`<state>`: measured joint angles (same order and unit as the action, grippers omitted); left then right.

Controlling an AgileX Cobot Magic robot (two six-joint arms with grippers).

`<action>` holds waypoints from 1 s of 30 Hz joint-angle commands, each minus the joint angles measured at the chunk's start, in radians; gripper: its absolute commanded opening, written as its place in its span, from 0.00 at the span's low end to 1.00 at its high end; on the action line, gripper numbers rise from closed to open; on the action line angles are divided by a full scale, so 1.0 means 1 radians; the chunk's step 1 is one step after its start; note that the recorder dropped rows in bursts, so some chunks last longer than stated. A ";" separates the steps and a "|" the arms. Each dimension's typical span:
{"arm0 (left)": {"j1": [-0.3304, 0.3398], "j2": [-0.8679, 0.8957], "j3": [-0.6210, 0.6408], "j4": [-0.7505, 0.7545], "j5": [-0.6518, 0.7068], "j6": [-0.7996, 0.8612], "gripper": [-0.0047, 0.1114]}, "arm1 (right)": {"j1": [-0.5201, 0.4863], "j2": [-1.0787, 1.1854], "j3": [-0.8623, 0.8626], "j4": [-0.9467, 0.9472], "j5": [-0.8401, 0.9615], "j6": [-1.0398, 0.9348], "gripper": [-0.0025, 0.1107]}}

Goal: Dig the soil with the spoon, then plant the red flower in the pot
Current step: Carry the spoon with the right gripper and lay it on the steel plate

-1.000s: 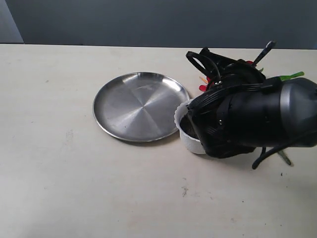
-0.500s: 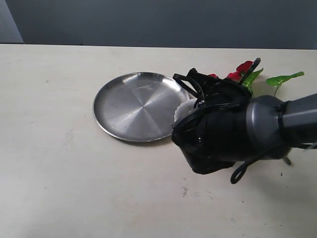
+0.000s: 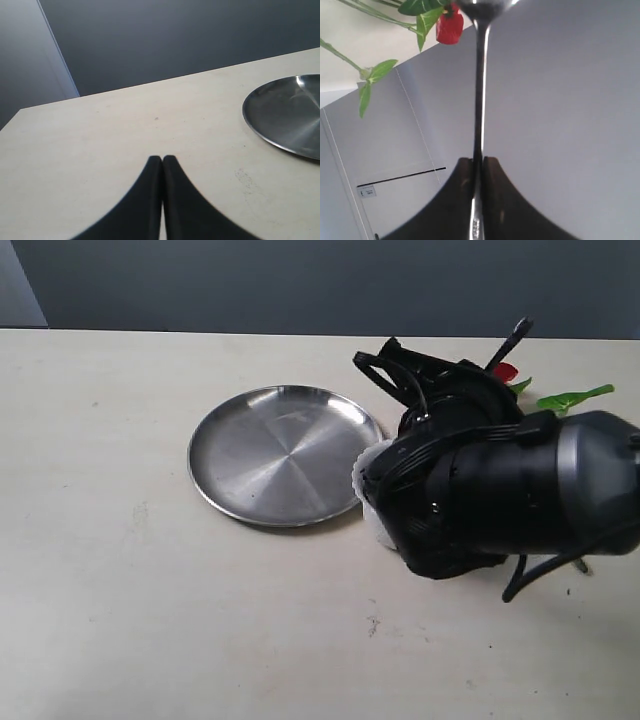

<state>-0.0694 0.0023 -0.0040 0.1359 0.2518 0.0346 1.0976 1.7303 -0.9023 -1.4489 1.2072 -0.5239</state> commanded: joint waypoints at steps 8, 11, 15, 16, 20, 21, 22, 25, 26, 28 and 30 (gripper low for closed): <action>-0.005 -0.002 0.004 -0.002 -0.009 -0.002 0.04 | 0.013 0.061 -0.002 0.069 -0.011 0.000 0.02; -0.005 -0.002 0.004 -0.002 -0.009 -0.002 0.04 | 0.013 0.066 -0.002 0.061 -0.005 0.000 0.02; -0.005 -0.002 0.004 -0.002 -0.009 -0.002 0.04 | -0.007 0.036 -0.044 0.088 0.014 0.050 0.02; -0.005 -0.002 0.004 -0.002 -0.009 -0.002 0.04 | -0.016 0.020 -0.065 0.113 0.014 0.055 0.02; -0.005 -0.002 0.004 -0.002 -0.009 -0.002 0.04 | -0.043 -0.054 -0.173 0.274 0.014 0.056 0.02; -0.005 -0.002 0.004 -0.002 -0.009 -0.002 0.04 | -0.051 -0.071 -0.205 0.332 0.014 0.054 0.02; -0.005 -0.002 0.004 -0.002 -0.009 -0.002 0.04 | -0.051 -0.085 -0.235 0.382 0.014 0.054 0.02; -0.005 -0.002 0.004 -0.002 -0.009 -0.002 0.04 | -0.062 -0.109 -0.314 0.531 0.014 0.054 0.02; -0.005 -0.002 0.004 -0.002 -0.009 -0.002 0.04 | -0.062 -0.109 -0.341 0.598 0.014 0.053 0.02; -0.005 -0.002 0.004 -0.002 -0.009 -0.002 0.04 | -0.062 -0.107 -0.382 0.739 -0.044 0.011 0.02; -0.005 -0.002 0.004 -0.002 -0.009 -0.002 0.04 | -0.062 -0.094 -0.409 0.850 -0.200 -0.010 0.02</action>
<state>-0.0694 0.0023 -0.0040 0.1359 0.2518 0.0346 1.0400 1.6289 -1.2724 -0.7615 1.1582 -0.5007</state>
